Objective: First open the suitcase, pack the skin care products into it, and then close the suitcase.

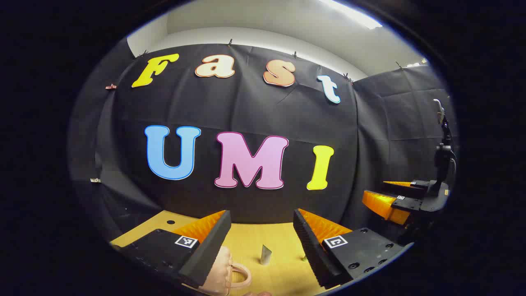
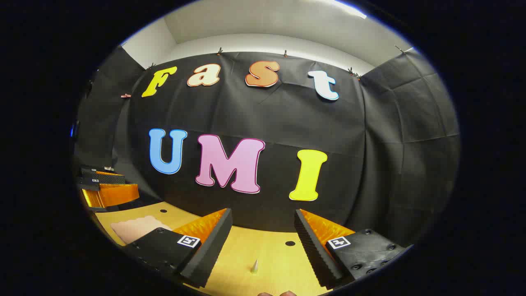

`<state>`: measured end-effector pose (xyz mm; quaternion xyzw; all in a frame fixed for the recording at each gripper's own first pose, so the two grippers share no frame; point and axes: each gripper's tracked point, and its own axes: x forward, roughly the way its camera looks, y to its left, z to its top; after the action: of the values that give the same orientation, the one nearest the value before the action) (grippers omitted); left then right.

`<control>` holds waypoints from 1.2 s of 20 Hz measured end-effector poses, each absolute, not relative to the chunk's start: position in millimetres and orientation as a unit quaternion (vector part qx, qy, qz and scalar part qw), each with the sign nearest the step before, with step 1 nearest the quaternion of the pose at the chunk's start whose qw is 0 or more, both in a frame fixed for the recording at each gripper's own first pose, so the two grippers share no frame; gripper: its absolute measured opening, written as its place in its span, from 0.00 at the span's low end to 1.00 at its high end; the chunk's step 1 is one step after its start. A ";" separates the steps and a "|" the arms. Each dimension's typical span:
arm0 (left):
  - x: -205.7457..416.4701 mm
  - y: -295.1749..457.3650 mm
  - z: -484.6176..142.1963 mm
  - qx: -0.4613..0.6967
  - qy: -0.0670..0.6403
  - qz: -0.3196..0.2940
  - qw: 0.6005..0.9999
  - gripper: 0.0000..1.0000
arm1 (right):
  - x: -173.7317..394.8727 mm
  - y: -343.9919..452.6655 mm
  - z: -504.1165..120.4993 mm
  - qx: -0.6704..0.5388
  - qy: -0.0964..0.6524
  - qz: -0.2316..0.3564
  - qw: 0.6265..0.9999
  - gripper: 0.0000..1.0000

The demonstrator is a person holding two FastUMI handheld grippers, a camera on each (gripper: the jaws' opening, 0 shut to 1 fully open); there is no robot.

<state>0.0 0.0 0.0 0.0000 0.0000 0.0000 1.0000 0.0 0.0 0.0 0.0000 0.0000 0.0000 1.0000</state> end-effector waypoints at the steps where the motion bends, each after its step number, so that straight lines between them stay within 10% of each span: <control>1: -0.5 -1.1 -1.8 0.005 0.003 -0.003 1.000 0.96 | 2.1 -1.6 0.9 0.002 -0.002 0.000 1.000 0.96; 15: 41.5 5.6 -58.9 -0.028 0.118 -0.061 0.991 0.96 | 39.0 8.6 -3.8 0.000 -0.010 -0.015 1.000 0.95; 24: 61.2 -7.0 -169.7 -0.055 0.323 -0.074 0.942 0.96 | 23.4 -20.8 -32.9 -0.004 0.020 -0.056 0.998 0.95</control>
<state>61.2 -7.0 -169.7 -0.0553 0.3235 -0.0741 0.9417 23.4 -20.8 -32.9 -0.0036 0.0198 -0.0559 0.9982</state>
